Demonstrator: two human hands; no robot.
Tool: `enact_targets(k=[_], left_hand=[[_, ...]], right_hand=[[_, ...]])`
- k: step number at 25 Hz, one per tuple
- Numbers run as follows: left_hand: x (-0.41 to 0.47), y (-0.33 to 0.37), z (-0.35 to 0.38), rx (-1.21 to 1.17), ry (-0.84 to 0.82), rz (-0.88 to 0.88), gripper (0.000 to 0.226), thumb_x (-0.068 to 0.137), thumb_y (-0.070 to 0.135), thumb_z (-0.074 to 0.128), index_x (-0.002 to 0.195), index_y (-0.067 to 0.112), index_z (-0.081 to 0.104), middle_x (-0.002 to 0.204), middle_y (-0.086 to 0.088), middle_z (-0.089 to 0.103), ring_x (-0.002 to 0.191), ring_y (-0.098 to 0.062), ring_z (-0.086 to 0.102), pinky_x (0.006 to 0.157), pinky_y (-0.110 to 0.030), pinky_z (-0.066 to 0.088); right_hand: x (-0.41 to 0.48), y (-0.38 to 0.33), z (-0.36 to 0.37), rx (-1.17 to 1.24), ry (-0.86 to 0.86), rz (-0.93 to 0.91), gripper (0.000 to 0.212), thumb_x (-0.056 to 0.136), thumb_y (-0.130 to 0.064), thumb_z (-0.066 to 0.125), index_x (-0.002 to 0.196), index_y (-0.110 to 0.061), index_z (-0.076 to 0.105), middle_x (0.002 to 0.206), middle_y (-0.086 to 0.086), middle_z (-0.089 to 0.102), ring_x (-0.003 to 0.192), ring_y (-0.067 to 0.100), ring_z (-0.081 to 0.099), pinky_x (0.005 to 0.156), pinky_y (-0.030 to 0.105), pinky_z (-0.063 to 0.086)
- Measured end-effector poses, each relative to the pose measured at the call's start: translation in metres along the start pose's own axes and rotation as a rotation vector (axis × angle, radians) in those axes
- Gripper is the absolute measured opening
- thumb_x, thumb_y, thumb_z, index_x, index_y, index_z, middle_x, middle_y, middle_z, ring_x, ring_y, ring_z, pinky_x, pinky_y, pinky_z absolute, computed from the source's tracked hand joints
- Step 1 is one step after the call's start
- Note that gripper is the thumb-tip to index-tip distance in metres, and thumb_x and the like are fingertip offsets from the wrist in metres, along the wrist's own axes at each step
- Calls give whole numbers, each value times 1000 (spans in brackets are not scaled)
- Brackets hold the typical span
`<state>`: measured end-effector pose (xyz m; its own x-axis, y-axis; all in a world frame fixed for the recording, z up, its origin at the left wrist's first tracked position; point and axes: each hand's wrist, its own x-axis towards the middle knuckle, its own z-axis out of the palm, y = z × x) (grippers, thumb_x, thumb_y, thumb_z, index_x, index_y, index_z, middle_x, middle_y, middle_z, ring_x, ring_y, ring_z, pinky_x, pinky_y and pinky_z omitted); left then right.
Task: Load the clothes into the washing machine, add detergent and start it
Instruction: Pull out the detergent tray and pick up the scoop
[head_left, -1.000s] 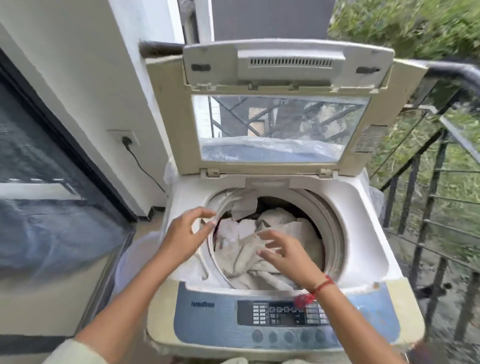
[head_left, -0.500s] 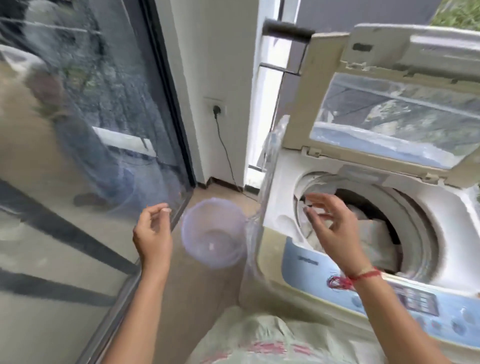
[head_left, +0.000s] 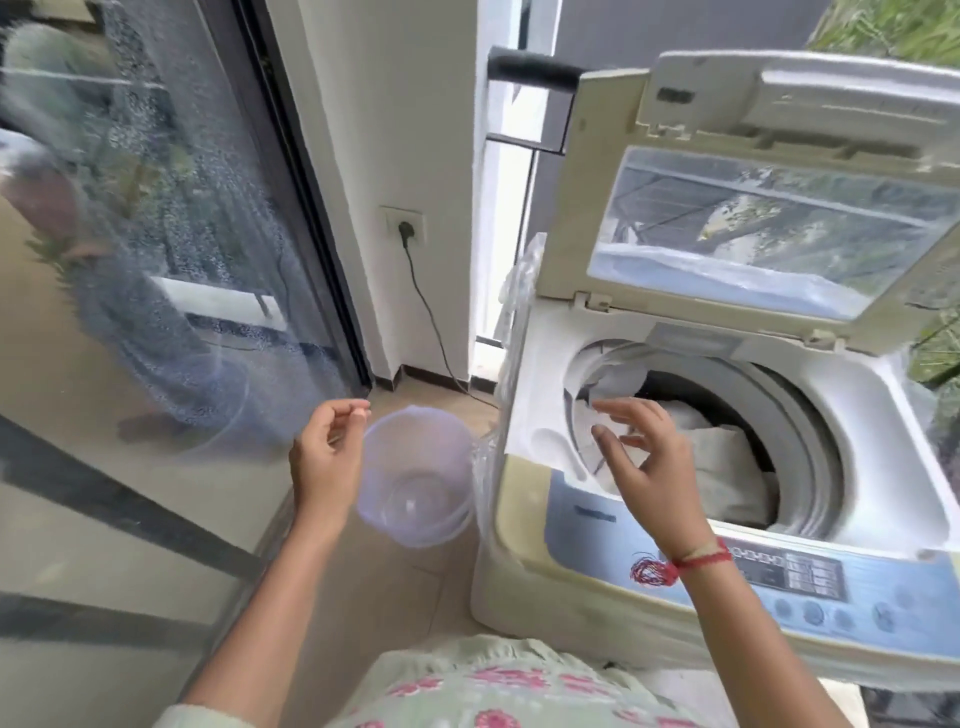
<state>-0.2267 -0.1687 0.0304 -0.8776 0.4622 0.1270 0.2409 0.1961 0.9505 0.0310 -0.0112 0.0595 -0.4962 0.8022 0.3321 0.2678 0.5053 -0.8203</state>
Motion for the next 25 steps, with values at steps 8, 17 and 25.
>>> enact_targets(k=[8,17,25], left_hand=[[-36,82,180,-150,-232,173,13,84,27,54,80,37,62,82,12,68,76,4,60,70,-9,45],[-44,136,282,12,-360,288,19,89,17,61,82,34,64,88,11,69,86,-3,62,74,-23,49],[-17,113,290,237,-536,130,18,87,35,62,102,25,57,109,8,55,107,-11,51,85,-23,39]], right_hand=[[20,83,-142,-52,153,-10,19,86,-7,63,100,-20,67,101,-9,62,94,7,62,77,31,54],[66,111,-196,-41,112,-7,16,87,-8,63,96,-21,68,98,-11,60,93,1,61,74,18,52],[76,139,-142,-16,158,110,29,87,-10,62,106,-31,60,107,-13,53,97,3,56,78,18,49]])
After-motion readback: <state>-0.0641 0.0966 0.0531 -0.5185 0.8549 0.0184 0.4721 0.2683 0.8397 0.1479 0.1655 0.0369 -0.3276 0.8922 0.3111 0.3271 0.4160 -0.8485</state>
